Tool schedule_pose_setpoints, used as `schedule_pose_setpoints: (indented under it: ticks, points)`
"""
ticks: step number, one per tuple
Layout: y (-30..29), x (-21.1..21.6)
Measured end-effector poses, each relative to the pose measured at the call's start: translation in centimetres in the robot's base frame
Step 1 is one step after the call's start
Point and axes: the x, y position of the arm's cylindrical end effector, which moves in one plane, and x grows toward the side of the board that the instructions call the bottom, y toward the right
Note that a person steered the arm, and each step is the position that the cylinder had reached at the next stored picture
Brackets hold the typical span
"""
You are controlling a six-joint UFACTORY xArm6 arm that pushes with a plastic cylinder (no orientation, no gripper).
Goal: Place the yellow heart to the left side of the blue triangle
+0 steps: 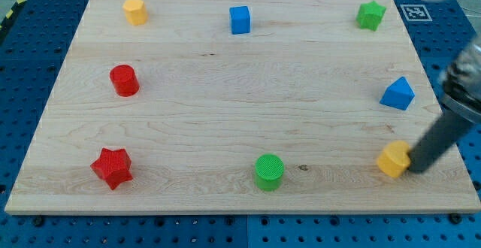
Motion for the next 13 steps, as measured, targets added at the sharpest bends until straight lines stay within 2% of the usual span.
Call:
schedule_pose_setpoints:
  ticks: [1,2,3,4,5,6,7,9,10,11,12,13]
  points:
    - [-0.5,-1.2]
    - [1.6,1.8]
    - [1.1,5.0]
    - [-2.2,3.6]
    - [-3.5,-1.7]
    - [-3.5,-4.0]
    - [-3.5,-2.1]
    - [-3.5,-7.0]
    - [-3.4,-3.8]
    - [-5.4,-3.9]
    - [-5.1,-8.5]
    - [-1.7,-9.4]
